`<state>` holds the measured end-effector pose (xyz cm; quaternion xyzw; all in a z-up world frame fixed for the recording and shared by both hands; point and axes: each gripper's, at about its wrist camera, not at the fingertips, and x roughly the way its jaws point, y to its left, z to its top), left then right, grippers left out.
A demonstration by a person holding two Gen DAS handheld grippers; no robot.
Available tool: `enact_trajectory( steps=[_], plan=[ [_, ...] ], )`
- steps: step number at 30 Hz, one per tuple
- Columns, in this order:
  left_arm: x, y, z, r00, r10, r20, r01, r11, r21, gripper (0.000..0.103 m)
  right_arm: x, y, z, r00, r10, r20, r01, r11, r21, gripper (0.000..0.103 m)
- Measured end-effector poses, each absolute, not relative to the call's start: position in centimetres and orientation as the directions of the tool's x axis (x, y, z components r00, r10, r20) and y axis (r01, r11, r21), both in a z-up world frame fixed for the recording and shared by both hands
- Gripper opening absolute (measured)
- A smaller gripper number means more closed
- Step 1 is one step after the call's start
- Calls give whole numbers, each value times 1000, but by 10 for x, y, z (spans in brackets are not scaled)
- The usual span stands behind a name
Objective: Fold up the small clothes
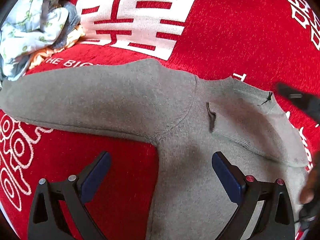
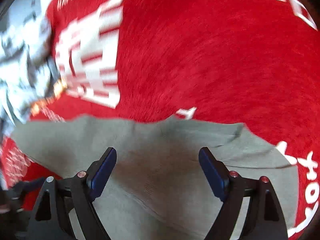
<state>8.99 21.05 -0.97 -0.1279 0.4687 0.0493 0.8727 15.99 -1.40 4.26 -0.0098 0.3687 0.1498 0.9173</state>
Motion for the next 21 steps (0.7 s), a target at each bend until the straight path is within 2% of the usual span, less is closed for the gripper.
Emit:
enact_trajectory(
  steps=[3,5,8,10,14,16,19,21],
  plan=[
    [92,196,-2,557,-24,-830,-195,968,-159,101,159,-81,47,701,181,-690,-162,982,93,89],
    [95,182,5,561,-31,-827,-167,974,-150,101,163,-126,29,649,120,-751,-67,993,100,89],
    [108,146,17,571,-56,-819,-94,987,-133,101,158,-173,-16,489,190,-851,11,975,224,89],
    [121,120,23,564,-96,-821,-43,989,-145,102,145,-179,-25,489,224,-843,-25,969,244,89],
    [159,75,17,515,-170,-840,37,984,-176,102,134,-173,-10,558,187,-809,-71,981,178,89],
    [180,63,2,463,-127,-877,13,991,-137,102,150,-174,-9,570,109,-814,-31,993,111,90],
    [204,58,-28,392,3,-920,-35,999,-11,103,180,-176,-21,490,103,-865,-48,995,91,91],
    [205,70,-31,415,-46,-909,-41,997,-70,103,195,-156,-32,463,-31,-886,-92,992,-83,95]
  ],
)
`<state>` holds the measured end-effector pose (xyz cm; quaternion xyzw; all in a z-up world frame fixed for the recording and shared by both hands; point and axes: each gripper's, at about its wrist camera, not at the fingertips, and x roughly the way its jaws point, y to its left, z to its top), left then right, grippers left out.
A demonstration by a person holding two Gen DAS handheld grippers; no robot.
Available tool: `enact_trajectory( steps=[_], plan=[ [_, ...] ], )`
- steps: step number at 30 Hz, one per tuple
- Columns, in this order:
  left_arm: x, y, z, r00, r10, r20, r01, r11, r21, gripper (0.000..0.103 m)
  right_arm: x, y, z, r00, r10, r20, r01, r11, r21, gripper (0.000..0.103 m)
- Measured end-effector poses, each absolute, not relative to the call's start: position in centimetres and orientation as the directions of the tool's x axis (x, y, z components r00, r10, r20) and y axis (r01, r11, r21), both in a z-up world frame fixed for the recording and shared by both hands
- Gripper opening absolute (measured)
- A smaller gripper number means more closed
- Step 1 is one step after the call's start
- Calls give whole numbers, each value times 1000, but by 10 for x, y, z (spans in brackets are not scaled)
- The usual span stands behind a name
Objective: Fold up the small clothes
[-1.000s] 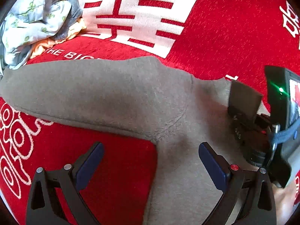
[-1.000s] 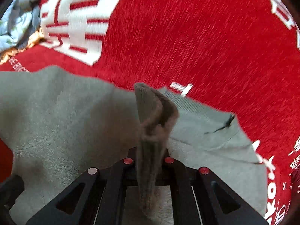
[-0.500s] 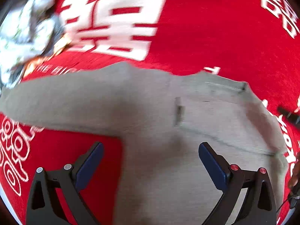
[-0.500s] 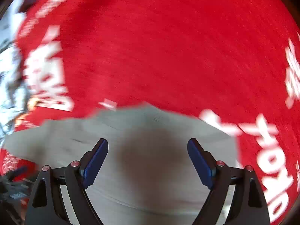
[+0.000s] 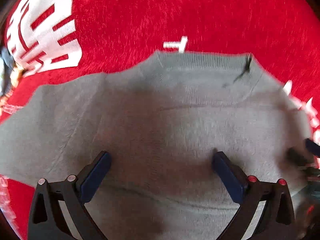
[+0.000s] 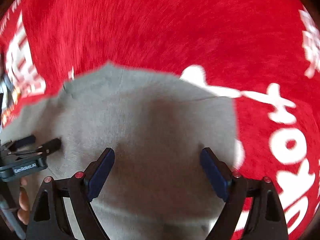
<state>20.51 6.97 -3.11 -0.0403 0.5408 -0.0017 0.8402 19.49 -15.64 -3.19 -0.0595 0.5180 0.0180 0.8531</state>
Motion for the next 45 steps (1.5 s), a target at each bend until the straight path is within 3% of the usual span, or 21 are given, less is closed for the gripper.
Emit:
enact_trajectory(
  steps=[2,5,9,12,13,17,20,23,25,28,32,41,42,44,45],
  plan=[
    [203,86,-34,399,-88,-913,-58,991,-120,103,205,-154,-32,514,-111,-850,-59,985,-164,103],
    [198,96,-34,414,-79,-907,-40,994,-104,103,222,-176,-31,464,-36,-885,74,997,-2,103],
    [194,104,-26,409,-39,-912,-46,997,-63,103,202,-134,-5,546,51,-836,-86,996,5,103],
    [183,117,-14,426,-14,-905,-76,996,-52,103,200,-93,-15,494,78,-866,-210,977,-32,103],
    [179,122,-10,431,-17,-902,-83,995,-58,103,203,-82,-26,462,41,-886,-221,973,-70,103],
    [150,161,4,466,2,-885,-136,988,-69,103,193,-79,-15,499,69,-864,-127,992,6,103],
    [128,218,-1,452,25,-891,-270,957,-110,103,165,-62,-7,560,90,-823,-168,986,-7,103],
    [97,306,-14,429,11,-903,-500,836,-227,103,148,-49,-26,539,84,-838,-195,981,-26,103],
    [80,342,-12,503,-12,-864,-546,771,-328,103,147,-46,-27,543,82,-836,-212,976,-42,103],
    [62,392,-13,460,98,-883,-677,681,-277,103,145,-50,-30,535,102,-839,-221,975,-22,103],
    [50,457,-19,511,104,-853,-733,571,-370,103,145,-46,-31,541,101,-835,-219,975,-24,103],
    [120,517,-26,404,238,-883,-790,578,-206,102,143,-49,-28,546,86,-834,-207,978,-35,103],
    [123,516,-25,423,231,-876,-780,584,-222,100,142,-48,-25,551,70,-831,-201,978,-51,103],
    [123,517,-21,492,195,-848,-747,595,-297,47,134,-36,-10,595,78,-800,-236,968,-81,103],
    [124,518,-23,512,156,-845,-731,595,-333,40,129,-24,-1,608,135,-783,-282,958,-54,103]
  ],
)
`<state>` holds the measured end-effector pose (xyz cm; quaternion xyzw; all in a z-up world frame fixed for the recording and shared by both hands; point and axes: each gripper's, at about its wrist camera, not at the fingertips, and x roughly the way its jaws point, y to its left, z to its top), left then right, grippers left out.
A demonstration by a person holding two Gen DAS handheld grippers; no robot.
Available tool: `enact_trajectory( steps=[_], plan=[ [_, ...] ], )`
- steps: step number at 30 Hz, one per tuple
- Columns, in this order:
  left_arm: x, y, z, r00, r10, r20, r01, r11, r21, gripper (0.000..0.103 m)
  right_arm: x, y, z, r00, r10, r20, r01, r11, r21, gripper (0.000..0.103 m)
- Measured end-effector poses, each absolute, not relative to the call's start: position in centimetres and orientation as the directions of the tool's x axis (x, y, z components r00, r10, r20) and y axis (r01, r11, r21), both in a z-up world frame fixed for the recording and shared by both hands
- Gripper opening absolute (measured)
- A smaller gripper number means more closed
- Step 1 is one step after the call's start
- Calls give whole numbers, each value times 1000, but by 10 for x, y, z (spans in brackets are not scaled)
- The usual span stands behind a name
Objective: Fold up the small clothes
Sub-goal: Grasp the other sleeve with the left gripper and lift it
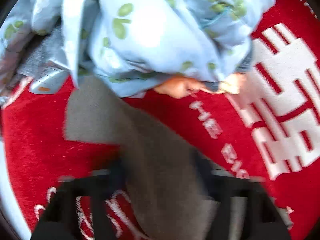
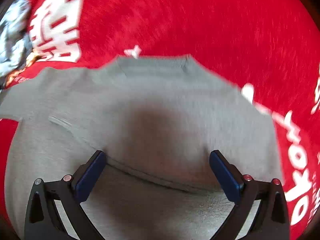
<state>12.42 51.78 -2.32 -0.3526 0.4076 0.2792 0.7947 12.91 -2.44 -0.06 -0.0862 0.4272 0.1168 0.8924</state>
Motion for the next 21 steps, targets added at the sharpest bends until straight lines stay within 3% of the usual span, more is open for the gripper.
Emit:
enact_trajectory(
  steps=[2,5,12,21],
  plan=[
    [119,521,-28,534,152,-832,-729,582,-361,31,127,11,10,599,199,-776,-374,926,-51,103],
    [109,527,-30,537,179,-824,-738,573,-357,13,148,74,6,569,157,-807,-448,882,-144,103],
    [89,519,-1,604,237,-761,-686,641,-344,12,220,167,-17,503,160,-849,-511,847,-143,103],
    [75,493,24,646,282,-709,-650,691,-317,11,288,189,-23,470,118,-875,-380,922,-80,103]
  ],
)
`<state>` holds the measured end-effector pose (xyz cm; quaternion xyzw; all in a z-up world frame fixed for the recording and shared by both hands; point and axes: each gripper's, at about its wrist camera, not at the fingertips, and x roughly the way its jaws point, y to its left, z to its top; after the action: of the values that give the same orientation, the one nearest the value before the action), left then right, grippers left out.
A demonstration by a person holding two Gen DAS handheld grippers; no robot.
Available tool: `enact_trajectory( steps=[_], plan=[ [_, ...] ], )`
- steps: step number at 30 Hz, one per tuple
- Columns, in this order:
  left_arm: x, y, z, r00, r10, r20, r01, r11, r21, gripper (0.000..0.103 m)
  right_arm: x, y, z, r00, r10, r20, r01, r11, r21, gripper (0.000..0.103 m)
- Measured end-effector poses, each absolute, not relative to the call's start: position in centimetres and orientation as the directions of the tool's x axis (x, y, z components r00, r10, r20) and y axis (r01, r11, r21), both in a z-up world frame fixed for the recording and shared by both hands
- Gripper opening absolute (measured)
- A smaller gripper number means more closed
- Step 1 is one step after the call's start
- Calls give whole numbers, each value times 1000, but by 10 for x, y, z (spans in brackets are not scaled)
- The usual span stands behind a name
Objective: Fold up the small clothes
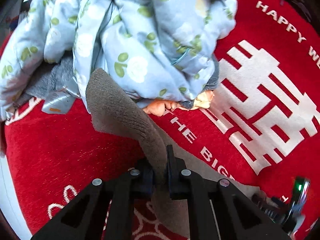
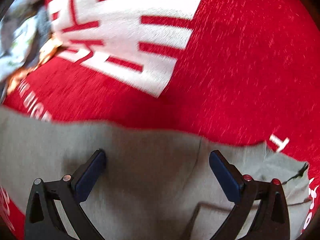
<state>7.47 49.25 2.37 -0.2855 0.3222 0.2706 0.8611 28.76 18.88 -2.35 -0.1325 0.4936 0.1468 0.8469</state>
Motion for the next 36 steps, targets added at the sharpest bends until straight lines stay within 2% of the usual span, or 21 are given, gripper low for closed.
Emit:
enact_trajectory(
  steps=[4,8,12,17,22,30,36],
  plan=[
    [77,474,35,649,278,-708,-628,722,-292,11,261,143,13,525,221,-822,-344,938,33,103],
    [95,426,44,655,260,-710,-558,800,-222,11,212,62,26,539,218,-814,-303,952,55,103],
    [129,339,41,636,165,-753,-430,887,-169,10,160,-40,28,594,104,-798,-205,978,-25,103],
    [161,222,57,657,102,-747,-262,960,-100,10,112,-145,30,624,28,-781,-72,997,-21,103],
    [187,87,75,674,25,-738,-96,994,-55,10,87,-210,28,649,13,-761,3,1000,20,103],
    [204,-102,16,552,-61,-832,116,993,3,10,67,-272,6,649,-5,-761,91,993,71,103],
    [207,-144,-35,422,-91,-902,203,979,-3,11,56,-309,-7,650,30,-759,131,980,152,103]
  ],
)
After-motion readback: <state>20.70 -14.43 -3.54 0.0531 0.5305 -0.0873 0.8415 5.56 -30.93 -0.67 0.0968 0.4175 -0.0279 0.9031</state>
